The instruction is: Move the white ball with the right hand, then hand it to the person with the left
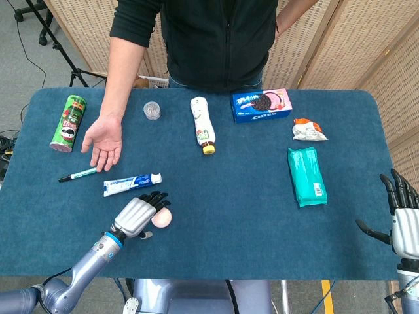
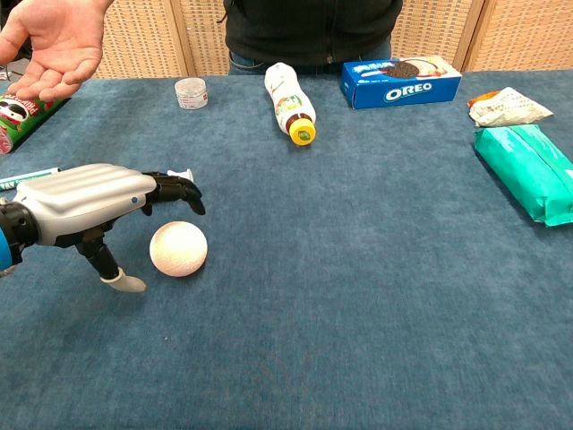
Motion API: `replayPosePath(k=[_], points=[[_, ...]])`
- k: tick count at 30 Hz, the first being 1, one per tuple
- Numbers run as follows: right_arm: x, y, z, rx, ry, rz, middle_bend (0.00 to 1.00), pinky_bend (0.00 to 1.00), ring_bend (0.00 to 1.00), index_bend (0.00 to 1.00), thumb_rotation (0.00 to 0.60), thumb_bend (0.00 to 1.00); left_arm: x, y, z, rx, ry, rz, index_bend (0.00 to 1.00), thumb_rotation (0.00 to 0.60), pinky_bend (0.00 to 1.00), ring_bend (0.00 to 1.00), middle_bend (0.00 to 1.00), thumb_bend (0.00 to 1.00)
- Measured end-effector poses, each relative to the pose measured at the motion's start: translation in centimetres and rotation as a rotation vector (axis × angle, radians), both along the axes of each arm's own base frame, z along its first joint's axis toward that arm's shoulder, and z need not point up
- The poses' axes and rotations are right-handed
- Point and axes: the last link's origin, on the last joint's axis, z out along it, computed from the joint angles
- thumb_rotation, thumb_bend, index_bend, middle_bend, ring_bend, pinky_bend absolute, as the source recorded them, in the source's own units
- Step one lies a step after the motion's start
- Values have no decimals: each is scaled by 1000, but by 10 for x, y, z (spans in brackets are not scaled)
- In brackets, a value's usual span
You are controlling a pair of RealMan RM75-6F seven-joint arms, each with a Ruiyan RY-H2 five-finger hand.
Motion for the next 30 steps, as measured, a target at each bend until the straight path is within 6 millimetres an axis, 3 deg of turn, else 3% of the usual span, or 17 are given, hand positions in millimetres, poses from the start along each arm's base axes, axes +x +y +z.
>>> replayPosePath(k=[3,7,10,15,20,26,30], points=[[0,0,-1,4,0,-1,0,108,0,53,600,0,1,0,-6,7,-5,10,334,600,384,182,237,43],[0,0,-2,12,1,-3,0,108,0,53,600,0,1,1,-10,21,-13,7,499,600,461,307,400,105],[0,-1,-3,18,5,-2,0,108,0,53,600,0,0,2,-13,37,-13,-1,570,600,497,376,480,150],[0,-1,-5,27,8,-1,0,108,0,53,600,0,2,1,-14,56,-32,-14,609,600,515,398,509,246],[1,-1,-5,24,7,1,0,108,0,53,600,0,3,1,-8,58,-70,-24,612,600,515,398,511,250],[1,0,-4,23,1,-1,0,108,0,53,600,0,13,5,32,152,-164,-105,616,600,515,399,511,248],[2,1,-5,28,1,2,0,108,0,53,600,0,17,12,82,285,-233,-154,626,600,515,399,511,248]])
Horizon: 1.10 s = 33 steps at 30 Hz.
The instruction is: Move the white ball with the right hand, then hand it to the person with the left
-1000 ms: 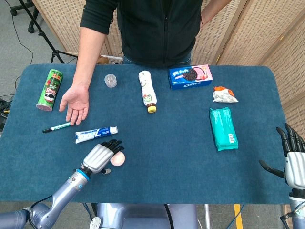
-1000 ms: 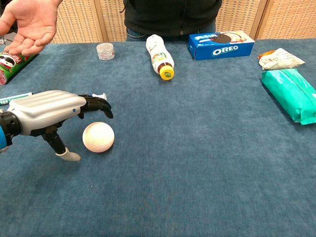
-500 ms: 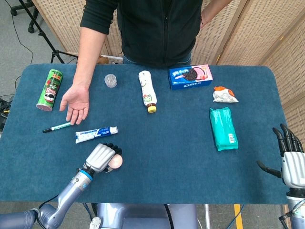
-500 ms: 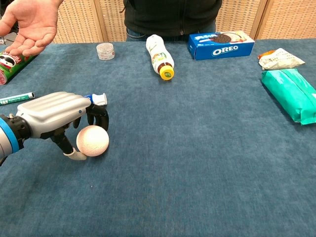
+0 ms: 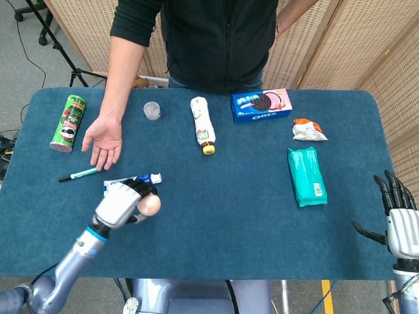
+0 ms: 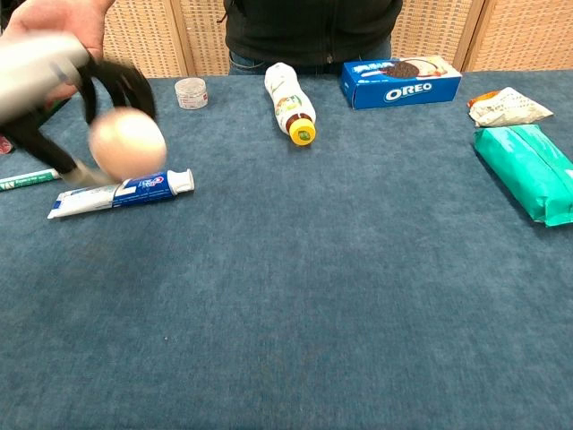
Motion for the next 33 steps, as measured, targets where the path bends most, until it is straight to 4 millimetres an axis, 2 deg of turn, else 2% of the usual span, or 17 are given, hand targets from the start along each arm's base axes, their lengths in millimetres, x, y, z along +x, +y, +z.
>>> replayPosePath(k=[6,9,13,17,19,20,21,22,24,25,27,33], points=[[1,0,-1,5,-1,1,0,108,0,53,600,0,-8,18,66,159,-15,28,627,600,515,399,511,248],[1,0,0,4,-7,2,0,108,0,53,600,0,-21,30,83,206,-18,94,628,600,515,399,511,236],[1,0,-2,11,-6,-1,0,108,0,53,600,0,-41,50,96,249,-28,164,627,600,515,399,511,215],[1,-1,-3,15,-4,-5,0,108,0,53,600,0,-55,67,96,274,-32,198,627,600,515,398,505,195],[1,-1,-3,17,-5,-5,0,109,0,53,600,0,-58,74,90,278,-35,212,614,600,511,367,421,153],[1,-1,-4,17,-5,-6,0,109,0,53,600,0,-59,76,88,279,-39,220,579,600,490,321,353,133],[0,-1,-4,17,-4,-7,0,108,0,53,600,0,-59,78,86,279,-41,233,458,600,418,208,216,93],[0,-1,-4,17,-4,-8,0,108,0,53,600,0,-60,80,84,277,-38,246,276,600,303,98,98,49],[0,-1,-4,18,-4,-9,0,108,0,53,600,0,-63,81,82,265,-26,284,40,600,106,0,0,4],[-1,-2,-3,18,-4,-10,0,108,0,53,600,0,-62,82,81,258,-28,299,0,600,40,0,0,0],[-1,-2,-3,17,-3,-12,0,108,0,53,600,0,-59,81,82,251,-60,319,0,600,1,0,0,0],[0,-2,-4,24,-7,-8,0,108,0,53,600,0,-49,69,105,265,-211,250,0,600,0,0,0,0]])
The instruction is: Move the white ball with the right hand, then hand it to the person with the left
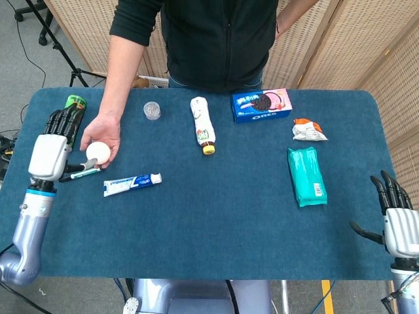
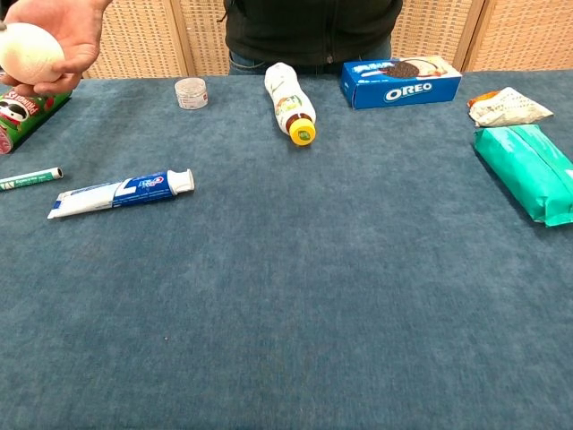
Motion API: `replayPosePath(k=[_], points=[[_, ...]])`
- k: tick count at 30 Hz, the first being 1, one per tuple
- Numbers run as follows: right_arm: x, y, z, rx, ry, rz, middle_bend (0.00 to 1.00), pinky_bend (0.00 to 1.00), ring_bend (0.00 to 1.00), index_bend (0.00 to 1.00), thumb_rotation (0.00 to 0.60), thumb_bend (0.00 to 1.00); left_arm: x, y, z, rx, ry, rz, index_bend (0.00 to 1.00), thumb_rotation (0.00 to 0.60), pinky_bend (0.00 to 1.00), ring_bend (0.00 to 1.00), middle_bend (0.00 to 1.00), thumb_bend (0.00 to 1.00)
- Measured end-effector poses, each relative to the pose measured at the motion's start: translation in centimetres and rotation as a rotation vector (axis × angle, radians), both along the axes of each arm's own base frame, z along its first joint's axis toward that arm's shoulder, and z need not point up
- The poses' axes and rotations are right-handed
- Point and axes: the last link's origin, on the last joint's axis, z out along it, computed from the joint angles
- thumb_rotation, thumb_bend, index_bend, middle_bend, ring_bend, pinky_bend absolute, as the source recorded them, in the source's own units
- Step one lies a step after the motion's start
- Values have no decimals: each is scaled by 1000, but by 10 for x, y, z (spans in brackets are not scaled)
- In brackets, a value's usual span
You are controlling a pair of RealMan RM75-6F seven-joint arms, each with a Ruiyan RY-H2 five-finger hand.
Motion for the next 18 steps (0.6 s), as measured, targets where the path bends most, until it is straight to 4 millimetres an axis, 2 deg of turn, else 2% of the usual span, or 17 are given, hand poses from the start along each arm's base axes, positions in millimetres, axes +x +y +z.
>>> replayPosePath(k=[3,7,15,18], points=[[1,1,1,-3,0,4,0,108,0,53,600,0,-2,-13,20,36,-35,-20,0,600,0,0,0,0],[4,2,3,-15,-2,17,0,108,0,53,600,0,-21,-40,38,60,-73,21,0,600,0,0,0,0],[4,3,6,-48,53,23,0,73,0,53,600,0,-86,-106,35,-2,-71,276,0,600,0,0,0,0],[5,3,6,-63,89,22,0,65,0,53,600,0,-97,-115,33,-30,-41,344,0,600,0,0,0,0]])
